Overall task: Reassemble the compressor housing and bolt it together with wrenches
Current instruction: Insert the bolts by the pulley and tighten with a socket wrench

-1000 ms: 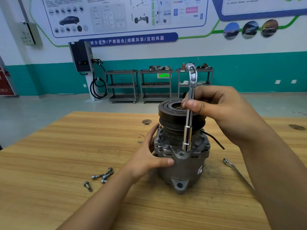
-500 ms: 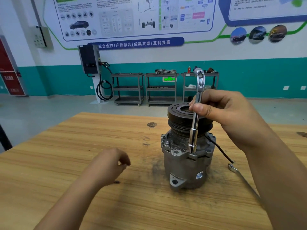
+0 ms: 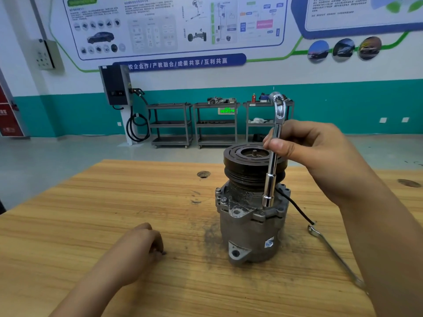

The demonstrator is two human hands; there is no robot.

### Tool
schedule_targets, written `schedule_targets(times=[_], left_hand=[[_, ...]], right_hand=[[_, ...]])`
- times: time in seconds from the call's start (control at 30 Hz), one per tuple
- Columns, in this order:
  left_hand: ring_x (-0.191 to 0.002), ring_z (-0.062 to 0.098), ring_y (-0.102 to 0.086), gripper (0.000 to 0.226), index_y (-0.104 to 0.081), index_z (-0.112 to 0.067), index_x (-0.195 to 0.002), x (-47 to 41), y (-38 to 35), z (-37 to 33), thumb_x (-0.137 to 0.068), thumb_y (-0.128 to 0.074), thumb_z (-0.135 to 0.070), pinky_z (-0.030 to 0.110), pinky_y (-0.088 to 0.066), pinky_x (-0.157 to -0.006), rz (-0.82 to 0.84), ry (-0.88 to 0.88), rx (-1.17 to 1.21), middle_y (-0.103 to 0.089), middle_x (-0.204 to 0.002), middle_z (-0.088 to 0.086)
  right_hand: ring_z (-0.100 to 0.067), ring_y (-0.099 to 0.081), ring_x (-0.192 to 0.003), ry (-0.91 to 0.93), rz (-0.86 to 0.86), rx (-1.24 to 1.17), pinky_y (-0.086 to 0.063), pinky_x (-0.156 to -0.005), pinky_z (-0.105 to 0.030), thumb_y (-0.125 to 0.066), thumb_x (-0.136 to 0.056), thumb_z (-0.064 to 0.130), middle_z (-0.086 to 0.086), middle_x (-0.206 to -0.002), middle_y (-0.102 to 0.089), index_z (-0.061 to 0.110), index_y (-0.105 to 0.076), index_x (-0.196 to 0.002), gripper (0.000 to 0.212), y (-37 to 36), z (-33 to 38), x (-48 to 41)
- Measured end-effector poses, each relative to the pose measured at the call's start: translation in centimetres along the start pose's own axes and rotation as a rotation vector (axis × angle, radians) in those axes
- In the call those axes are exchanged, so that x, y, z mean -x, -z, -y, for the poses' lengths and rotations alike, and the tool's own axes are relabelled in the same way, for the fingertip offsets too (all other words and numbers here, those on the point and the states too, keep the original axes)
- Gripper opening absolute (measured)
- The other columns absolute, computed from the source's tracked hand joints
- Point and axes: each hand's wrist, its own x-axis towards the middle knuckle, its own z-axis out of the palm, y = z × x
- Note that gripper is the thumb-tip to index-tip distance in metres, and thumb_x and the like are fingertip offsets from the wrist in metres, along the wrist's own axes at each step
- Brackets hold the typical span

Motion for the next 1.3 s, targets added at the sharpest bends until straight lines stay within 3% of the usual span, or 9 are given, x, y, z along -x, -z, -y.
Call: schedule_targets(times=[0.2,0.33,0.43,0.5,0.6,0.9,1.07,1.17,1.3], left_hand=[[-0.075,0.007,-0.061,0.021,-0.056,-0.032,-0.077,0.6,2.4,-4.4,-0.090,-0.061,-0.016,0.026,-0.052,-0.068,-0.176,-0.097,0.466,-0.065,-0.080,-0.010],[-0.077,-0.003,-0.059,0.027,-0.060,-0.041,-0.072,1.0,4.1,-8.4,-0.084,-0.067,-0.019,0.011,-0.044,-0.063,-0.375,-0.238,0.576,-0.061,-0.085,-0.028],[-0.076,-0.004,-0.058,0.028,-0.064,-0.044,-0.068,0.8,4.5,-11.0,-0.080,-0.072,-0.019,0.007,-0.041,-0.063,-0.434,-0.291,0.654,-0.063,-0.082,-0.024],[-0.077,-0.006,-0.058,0.028,-0.068,-0.041,-0.077,0.3,4.3,-12.4,-0.078,-0.074,-0.015,0.004,-0.041,-0.064,-0.442,-0.303,0.679,-0.065,-0.078,-0.018],[-0.084,-0.010,-0.056,0.028,-0.068,-0.032,-0.095,-0.5,3.7,-13.9,-0.078,-0.075,-0.011,0.001,-0.040,-0.069,-0.474,-0.291,0.674,-0.063,-0.081,-0.026],[-0.089,-0.005,-0.055,0.023,-0.066,-0.029,-0.091,-1.3,1.7,-15.2,-0.078,-0.074,-0.011,0.012,-0.045,-0.075,-0.634,-0.332,0.613,-0.056,-0.075,-0.029],[-0.089,-0.008,-0.057,0.028,-0.063,-0.031,-0.093,-1.5,1.6,-15.3,-0.078,-0.075,-0.010,0.008,-0.046,-0.075,-0.620,-0.337,0.657,-0.058,-0.079,-0.031],[-0.087,-0.009,-0.058,0.044,-0.052,-0.045,-0.083,-1.6,1.9,-15.5,-0.076,-0.076,-0.009,0.005,-0.045,-0.074,-0.591,-0.321,0.707,-0.063,-0.079,-0.027],[-0.083,-0.010,-0.058,0.048,-0.049,-0.046,-0.082,-1.6,2.1,-15.7,-0.076,-0.076,-0.007,0.002,-0.042,-0.071,-0.540,-0.298,0.745,-0.065,-0.079,-0.021]], right_hand=[[-0.031,-0.062,-0.094,0.001,-0.004,0.006,-0.051,-0.086,-0.041,-0.061,-0.063,0.043,-0.018,-0.093,-0.068,0.015,-0.070,-0.086,0.037,0.4,-0.1,0.0],[-0.027,-0.064,-0.093,0.005,-0.004,-0.001,-0.051,-0.086,-0.038,-0.062,-0.062,0.044,-0.013,-0.091,-0.070,0.018,-0.071,-0.085,0.035,0.7,0.0,0.0],[-0.013,-0.066,-0.085,0.012,-0.015,-0.036,-0.053,-0.075,-0.020,-0.063,-0.061,0.043,-0.002,-0.086,-0.071,0.022,-0.070,-0.084,0.031,1.0,0.1,-0.1],[-0.006,-0.064,-0.080,0.020,-0.016,-0.048,-0.050,-0.070,-0.014,-0.064,-0.061,0.041,0.003,-0.082,-0.071,0.024,-0.070,-0.083,0.028,1.0,0.2,-0.1],[-0.015,-0.065,-0.088,0.016,-0.019,-0.036,-0.053,-0.079,-0.024,-0.063,-0.061,0.041,-0.001,-0.087,-0.071,0.023,-0.070,-0.085,0.031,1.1,0.2,0.0],[-0.024,-0.063,-0.084,0.020,-0.024,-0.072,-0.052,-0.074,-0.026,-0.066,-0.058,0.040,-0.009,-0.089,-0.071,0.017,-0.071,-0.085,0.036,0.9,0.0,-0.1],[0.005,-0.061,-0.069,0.048,-0.025,-0.115,-0.043,-0.059,-0.006,-0.065,-0.064,0.033,0.012,-0.076,-0.071,0.023,-0.070,-0.082,0.022,0.9,-0.1,-0.2],[0.005,-0.063,-0.072,0.071,-0.007,-0.125,-0.044,-0.060,-0.006,-0.067,-0.075,0.018,0.016,-0.075,-0.071,0.026,-0.069,-0.082,0.011,0.7,-0.4,-0.2],[0.002,-0.066,-0.077,0.086,-0.002,-0.136,-0.045,-0.063,-0.008,-0.065,-0.081,0.008,0.015,-0.078,-0.072,0.027,-0.068,-0.085,0.020,0.7,-0.6,-0.3]])
